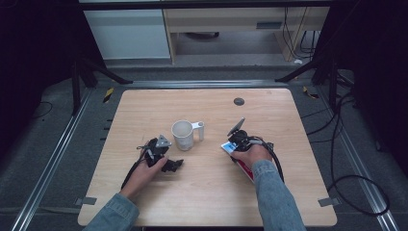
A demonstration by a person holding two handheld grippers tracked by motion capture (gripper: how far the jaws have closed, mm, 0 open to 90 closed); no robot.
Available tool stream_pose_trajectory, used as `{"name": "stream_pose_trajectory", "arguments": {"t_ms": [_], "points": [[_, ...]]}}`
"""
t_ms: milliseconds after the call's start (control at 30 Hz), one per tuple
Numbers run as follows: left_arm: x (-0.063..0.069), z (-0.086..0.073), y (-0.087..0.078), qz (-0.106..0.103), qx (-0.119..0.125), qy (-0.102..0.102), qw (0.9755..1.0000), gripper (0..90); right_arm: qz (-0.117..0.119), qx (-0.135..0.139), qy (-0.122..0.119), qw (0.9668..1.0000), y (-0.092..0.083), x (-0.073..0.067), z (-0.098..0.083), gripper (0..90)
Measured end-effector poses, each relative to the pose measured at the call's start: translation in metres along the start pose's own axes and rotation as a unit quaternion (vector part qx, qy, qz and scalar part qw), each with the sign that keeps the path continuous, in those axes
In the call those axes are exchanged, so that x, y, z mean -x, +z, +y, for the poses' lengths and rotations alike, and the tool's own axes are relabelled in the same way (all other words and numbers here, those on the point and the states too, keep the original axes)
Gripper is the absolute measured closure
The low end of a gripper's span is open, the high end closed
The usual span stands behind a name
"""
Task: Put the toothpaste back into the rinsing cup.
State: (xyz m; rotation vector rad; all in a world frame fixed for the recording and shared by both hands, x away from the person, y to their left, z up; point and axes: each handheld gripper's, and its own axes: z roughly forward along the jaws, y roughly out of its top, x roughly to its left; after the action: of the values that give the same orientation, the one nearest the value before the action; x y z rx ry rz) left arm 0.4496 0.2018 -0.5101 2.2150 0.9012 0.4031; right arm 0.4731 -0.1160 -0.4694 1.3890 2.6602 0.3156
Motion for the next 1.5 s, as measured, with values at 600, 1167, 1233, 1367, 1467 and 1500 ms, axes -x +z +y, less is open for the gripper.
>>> {"name": "stream_pose_trajectory", "arguments": {"t_ms": [600,1167,1233,1367,1467,1500], "points": [[0.0,0.0,0.0,0.0,0.0,0.0,1.0,0.0,0.003,0.008,-0.002,1.0,-0.009,0.001,-0.002,71.0],[0.0,0.0,0.0,0.0,0.0,0.0,1.0,0.0,-0.002,0.016,-0.013,0.9998,-0.012,-0.001,-0.002,72.6],[0.0,0.0,0.0,0.0,0.0,0.0,1.0,0.0,-0.003,0.016,-0.017,0.9997,-0.012,-0.001,-0.003,72.6],[0.0,0.0,0.0,0.0,0.0,0.0,1.0,0.0,-0.003,0.017,-0.018,0.9997,-0.013,-0.002,-0.002,72.7],[0.0,0.0,0.0,0.0,0.0,0.0,1.0,0.0,-0.003,0.018,-0.019,0.9997,-0.015,-0.003,-0.002,72.7],[0.0,0.0,0.0,0.0,0.0,0.0,1.0,0.0,-0.002,0.018,-0.02,0.9997,-0.016,-0.003,-0.002,72.8]]}}
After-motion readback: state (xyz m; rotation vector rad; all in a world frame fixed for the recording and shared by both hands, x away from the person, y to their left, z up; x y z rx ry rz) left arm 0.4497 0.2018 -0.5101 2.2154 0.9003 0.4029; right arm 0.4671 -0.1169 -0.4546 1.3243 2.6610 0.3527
